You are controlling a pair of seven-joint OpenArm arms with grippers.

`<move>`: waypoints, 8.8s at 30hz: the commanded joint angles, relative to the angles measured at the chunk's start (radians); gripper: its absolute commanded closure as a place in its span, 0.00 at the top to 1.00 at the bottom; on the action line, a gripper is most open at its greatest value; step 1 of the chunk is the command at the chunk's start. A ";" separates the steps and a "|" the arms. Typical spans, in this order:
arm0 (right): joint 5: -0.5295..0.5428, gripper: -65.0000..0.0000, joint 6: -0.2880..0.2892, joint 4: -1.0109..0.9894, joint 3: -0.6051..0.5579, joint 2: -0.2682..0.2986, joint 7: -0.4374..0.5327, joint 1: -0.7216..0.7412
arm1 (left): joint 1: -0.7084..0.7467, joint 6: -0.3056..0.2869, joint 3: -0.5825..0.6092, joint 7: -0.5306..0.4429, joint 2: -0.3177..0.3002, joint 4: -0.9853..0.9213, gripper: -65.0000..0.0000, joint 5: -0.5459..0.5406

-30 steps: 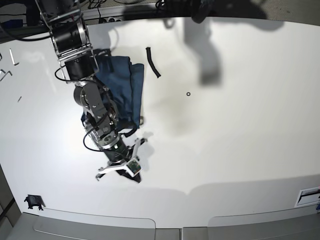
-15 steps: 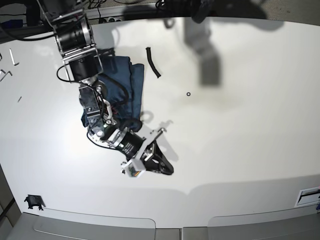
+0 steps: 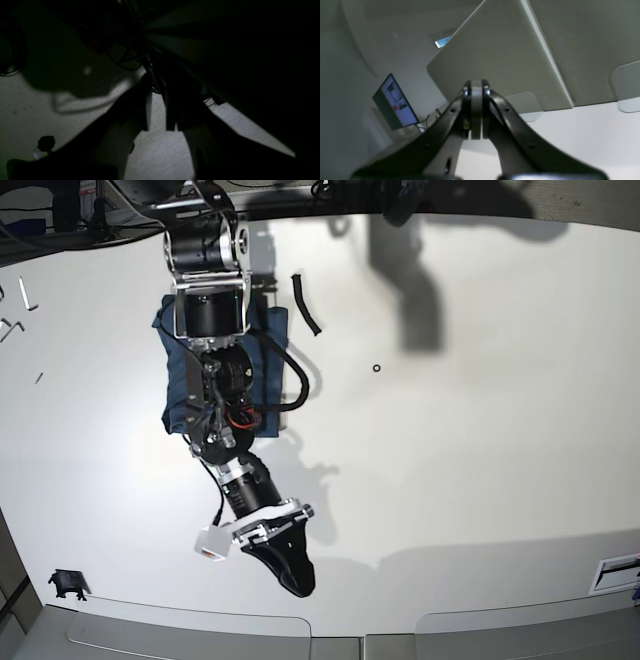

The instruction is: Fold the T-shirt properly

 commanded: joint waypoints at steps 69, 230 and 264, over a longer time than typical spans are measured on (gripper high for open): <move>-0.433 0.00 0.014 0.017 0.144 0.012 0.037 0.005 | 0.011 -0.010 0.002 -0.009 0.008 0.005 0.12 0.002; -0.944 0.00 -0.842 0.018 0.174 0.177 0.196 -0.047 | 0.011 -0.010 0.002 -0.009 0.008 0.005 0.12 0.002; -1.118 0.00 -1.383 0.182 -0.518 0.207 -0.019 -0.056 | 0.011 -0.010 0.002 -0.009 0.008 0.005 0.12 0.002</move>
